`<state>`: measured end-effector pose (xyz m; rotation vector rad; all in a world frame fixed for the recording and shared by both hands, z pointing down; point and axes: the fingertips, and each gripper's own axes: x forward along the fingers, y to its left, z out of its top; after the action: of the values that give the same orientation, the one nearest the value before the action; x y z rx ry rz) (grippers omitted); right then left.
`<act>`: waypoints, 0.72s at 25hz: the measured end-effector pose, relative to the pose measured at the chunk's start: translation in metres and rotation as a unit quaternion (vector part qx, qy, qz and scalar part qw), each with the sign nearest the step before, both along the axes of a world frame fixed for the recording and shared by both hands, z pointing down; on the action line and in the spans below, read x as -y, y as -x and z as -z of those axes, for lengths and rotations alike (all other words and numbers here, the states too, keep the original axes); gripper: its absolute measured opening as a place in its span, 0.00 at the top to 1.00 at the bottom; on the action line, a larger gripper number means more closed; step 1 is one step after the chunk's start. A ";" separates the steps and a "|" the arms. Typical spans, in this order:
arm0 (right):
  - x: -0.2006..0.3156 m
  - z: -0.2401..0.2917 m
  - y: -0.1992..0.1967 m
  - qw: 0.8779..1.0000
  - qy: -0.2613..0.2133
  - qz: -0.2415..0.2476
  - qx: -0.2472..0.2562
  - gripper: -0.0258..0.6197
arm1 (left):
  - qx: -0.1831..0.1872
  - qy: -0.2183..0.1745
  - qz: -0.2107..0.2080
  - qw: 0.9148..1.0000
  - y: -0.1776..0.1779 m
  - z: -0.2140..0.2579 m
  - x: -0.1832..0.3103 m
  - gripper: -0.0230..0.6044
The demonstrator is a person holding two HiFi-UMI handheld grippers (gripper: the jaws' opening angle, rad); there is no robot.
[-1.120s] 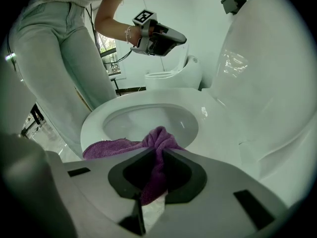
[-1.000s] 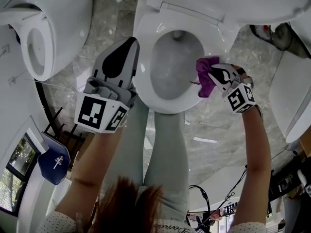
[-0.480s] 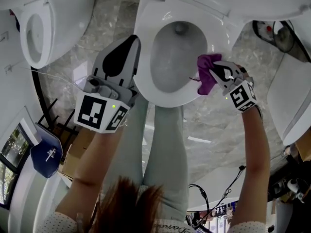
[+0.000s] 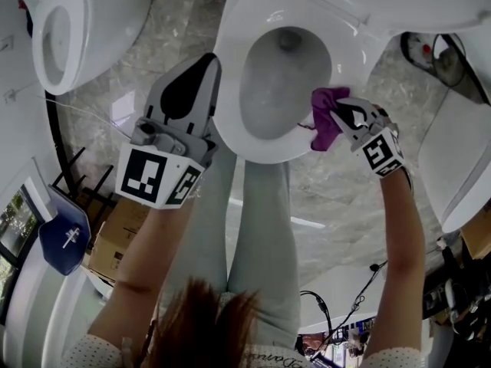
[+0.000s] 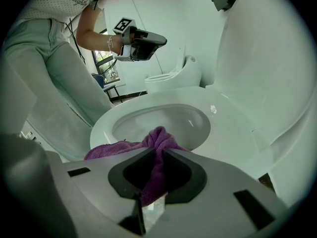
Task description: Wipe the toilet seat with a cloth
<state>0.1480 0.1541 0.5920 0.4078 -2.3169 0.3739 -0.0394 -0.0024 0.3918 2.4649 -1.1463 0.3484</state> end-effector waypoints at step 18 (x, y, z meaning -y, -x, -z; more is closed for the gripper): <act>-0.020 -0.005 0.014 0.998 0.017 -0.050 -0.024 0.86 | -0.012 0.006 -0.038 0.999 0.020 -0.001 -0.011 0.96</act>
<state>0.1340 0.1739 0.5974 0.5105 -2.2455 0.4471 -0.0591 0.0088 0.3929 2.5009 -1.0395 0.3465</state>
